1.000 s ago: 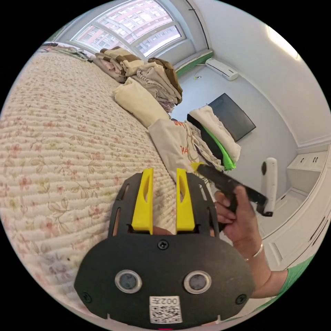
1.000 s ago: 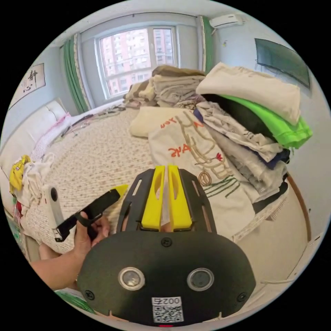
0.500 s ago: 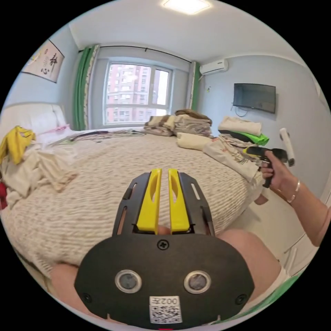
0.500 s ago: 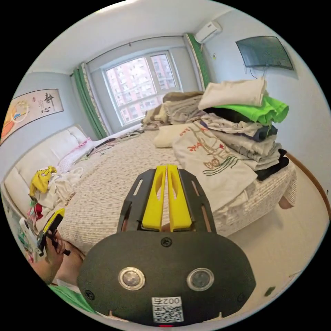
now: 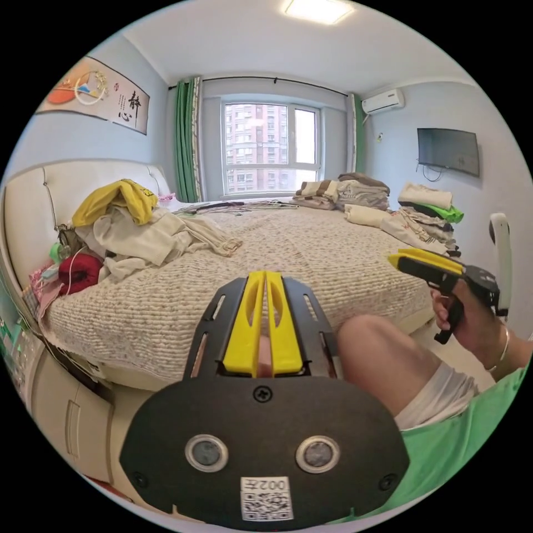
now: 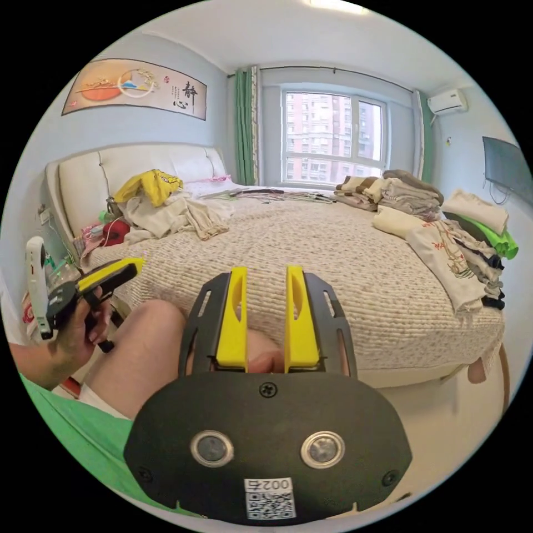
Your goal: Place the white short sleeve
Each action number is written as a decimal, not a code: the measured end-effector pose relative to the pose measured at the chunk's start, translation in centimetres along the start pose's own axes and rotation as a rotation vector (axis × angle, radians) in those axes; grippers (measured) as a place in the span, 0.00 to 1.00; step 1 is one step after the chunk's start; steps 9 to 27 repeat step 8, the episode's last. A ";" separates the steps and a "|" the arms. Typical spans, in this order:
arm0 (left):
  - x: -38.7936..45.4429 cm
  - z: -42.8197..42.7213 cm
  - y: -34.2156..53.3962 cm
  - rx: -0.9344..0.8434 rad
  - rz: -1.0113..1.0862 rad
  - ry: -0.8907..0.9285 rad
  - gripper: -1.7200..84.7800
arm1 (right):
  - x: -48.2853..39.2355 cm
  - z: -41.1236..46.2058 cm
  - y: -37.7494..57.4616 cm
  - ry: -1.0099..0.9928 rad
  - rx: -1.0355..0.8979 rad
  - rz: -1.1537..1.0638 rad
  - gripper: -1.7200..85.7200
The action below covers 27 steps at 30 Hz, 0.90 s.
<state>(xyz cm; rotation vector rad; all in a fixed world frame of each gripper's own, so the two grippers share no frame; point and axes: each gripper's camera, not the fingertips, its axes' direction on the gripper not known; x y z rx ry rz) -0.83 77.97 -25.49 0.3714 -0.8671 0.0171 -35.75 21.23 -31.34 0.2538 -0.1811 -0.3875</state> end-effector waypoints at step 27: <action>0.1 -1.3 0.6 -0.025 0.024 -0.071 0.01 | -9.1 2.2 -1.0 0.271 -0.098 -0.248 0.02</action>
